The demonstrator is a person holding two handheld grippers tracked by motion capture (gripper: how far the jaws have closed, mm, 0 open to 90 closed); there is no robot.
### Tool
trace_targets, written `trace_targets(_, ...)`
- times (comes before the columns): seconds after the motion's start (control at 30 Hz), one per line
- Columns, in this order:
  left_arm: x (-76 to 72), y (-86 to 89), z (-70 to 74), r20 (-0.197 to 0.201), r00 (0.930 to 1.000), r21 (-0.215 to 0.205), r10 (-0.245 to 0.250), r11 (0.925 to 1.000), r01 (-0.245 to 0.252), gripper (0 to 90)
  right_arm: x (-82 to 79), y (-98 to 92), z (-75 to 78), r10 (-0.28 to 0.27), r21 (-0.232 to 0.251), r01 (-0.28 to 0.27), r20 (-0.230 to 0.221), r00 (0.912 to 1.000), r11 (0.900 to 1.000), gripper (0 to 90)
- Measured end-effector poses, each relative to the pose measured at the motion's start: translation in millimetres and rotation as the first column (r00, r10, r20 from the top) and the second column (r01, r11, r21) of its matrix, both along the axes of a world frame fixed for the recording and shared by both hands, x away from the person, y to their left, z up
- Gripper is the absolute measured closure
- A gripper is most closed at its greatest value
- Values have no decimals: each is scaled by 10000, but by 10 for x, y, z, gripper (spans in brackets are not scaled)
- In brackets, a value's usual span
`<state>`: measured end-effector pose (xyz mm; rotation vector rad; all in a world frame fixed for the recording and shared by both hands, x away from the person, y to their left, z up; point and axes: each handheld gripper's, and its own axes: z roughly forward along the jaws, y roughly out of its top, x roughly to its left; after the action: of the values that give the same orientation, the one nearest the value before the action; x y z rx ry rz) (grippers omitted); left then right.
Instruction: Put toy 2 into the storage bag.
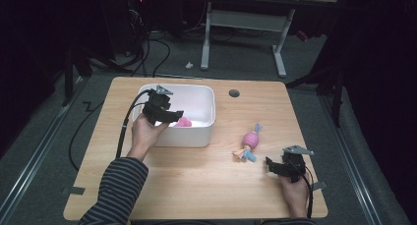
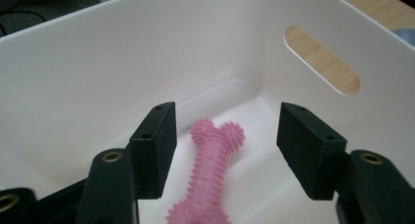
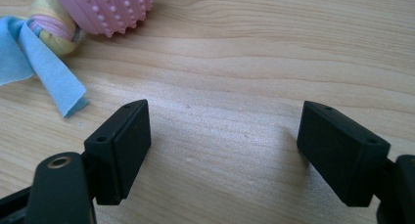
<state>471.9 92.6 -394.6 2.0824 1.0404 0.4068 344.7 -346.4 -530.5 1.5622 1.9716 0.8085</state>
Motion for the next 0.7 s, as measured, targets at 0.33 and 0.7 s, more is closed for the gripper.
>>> trace_targets(0.33,-241,197,127,939,9955,-210,81,9998,-61,323,0,0,0,2,0,-2,0,10000,10000,205)
trace_targets(0.7,-479,466,192,1345,9906,-969,256,9952,-126,286,0,0,0,1,0,-1,-1,10000,10000,205)
